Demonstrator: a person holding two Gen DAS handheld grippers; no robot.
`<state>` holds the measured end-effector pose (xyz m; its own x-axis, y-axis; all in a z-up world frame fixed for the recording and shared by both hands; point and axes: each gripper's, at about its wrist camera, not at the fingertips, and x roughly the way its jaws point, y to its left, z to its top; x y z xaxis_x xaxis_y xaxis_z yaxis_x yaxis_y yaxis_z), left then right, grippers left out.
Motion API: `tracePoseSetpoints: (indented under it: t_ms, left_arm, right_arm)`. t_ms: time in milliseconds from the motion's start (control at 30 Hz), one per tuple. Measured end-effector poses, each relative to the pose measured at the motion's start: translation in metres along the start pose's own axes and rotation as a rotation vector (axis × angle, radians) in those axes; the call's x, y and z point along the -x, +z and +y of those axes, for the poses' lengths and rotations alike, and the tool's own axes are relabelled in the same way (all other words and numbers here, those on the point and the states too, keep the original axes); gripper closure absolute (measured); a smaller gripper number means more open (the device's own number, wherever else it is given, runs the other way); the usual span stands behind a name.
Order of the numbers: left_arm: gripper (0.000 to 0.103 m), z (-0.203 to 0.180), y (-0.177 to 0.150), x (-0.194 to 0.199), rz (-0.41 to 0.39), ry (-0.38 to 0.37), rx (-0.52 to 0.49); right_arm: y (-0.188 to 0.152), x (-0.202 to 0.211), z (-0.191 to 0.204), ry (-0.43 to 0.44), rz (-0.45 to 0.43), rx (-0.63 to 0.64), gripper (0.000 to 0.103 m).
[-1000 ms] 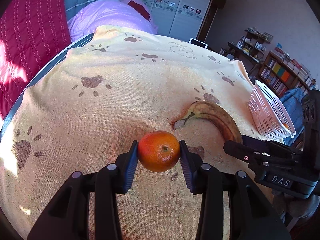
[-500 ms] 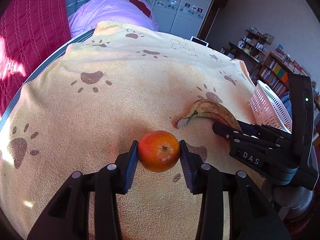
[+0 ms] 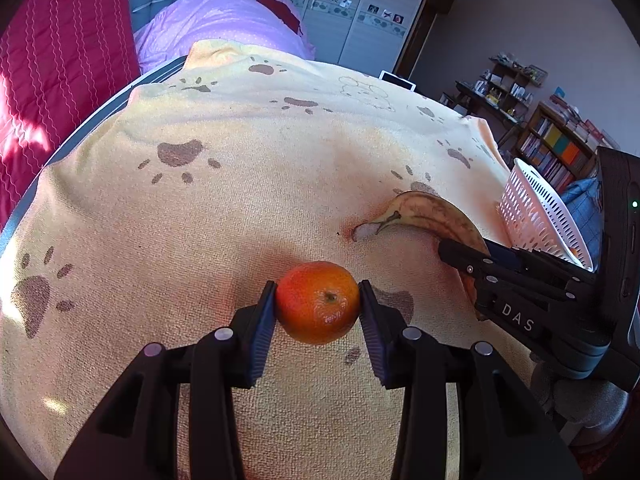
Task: Organize fruits
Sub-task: 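Carry the banana into the basket and open the right tool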
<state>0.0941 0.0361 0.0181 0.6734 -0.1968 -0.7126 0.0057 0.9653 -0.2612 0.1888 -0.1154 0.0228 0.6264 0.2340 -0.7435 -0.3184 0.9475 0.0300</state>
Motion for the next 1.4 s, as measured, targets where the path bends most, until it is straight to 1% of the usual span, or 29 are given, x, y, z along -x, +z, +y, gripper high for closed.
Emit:
tracePoseSetpoints:
  t_ms: [300,500,633,933,1067,1200,1300,1400]
  left_arm:
    - [0.062,0.000,-0.001,0.000,-0.001,0.000,-0.002]
    - [0.062,-0.001,0.000,0.000,-0.006,0.000,-0.003]
    - [0.062,-0.001,0.000,0.001,-0.009,0.002,-0.004]
    - [0.062,-0.002,0.000,0.004,-0.014,0.004,-0.008]
    - [0.062,-0.002,0.000,0.005,-0.016,0.006,-0.008]
    - [0.062,-0.002,0.000,0.005,-0.017,0.006,-0.010]
    - [0.062,-0.002,0.000,0.006,-0.021,0.006,-0.009]
    - [0.062,-0.002,0.000,0.006,-0.024,0.006,-0.008]
  right_arm:
    - [0.003,0.031,-0.005,0.007,-0.077,-0.049,0.071]
    - [0.009,0.052,-0.018,0.003,-0.118,-0.089,0.071]
    - [0.012,0.067,-0.037,-0.011,-0.143,-0.133,0.071]
    - [0.011,0.093,-0.102,-0.102,-0.168,-0.245,0.071]
    - [0.009,0.097,-0.137,-0.140,-0.156,-0.308,0.071]
    - [0.008,0.093,-0.168,-0.156,-0.127,-0.370,0.071]
    - [0.008,0.083,-0.185,-0.148,-0.090,-0.408,0.071]
    - [0.008,0.071,-0.193,-0.132,-0.051,-0.427,0.071]
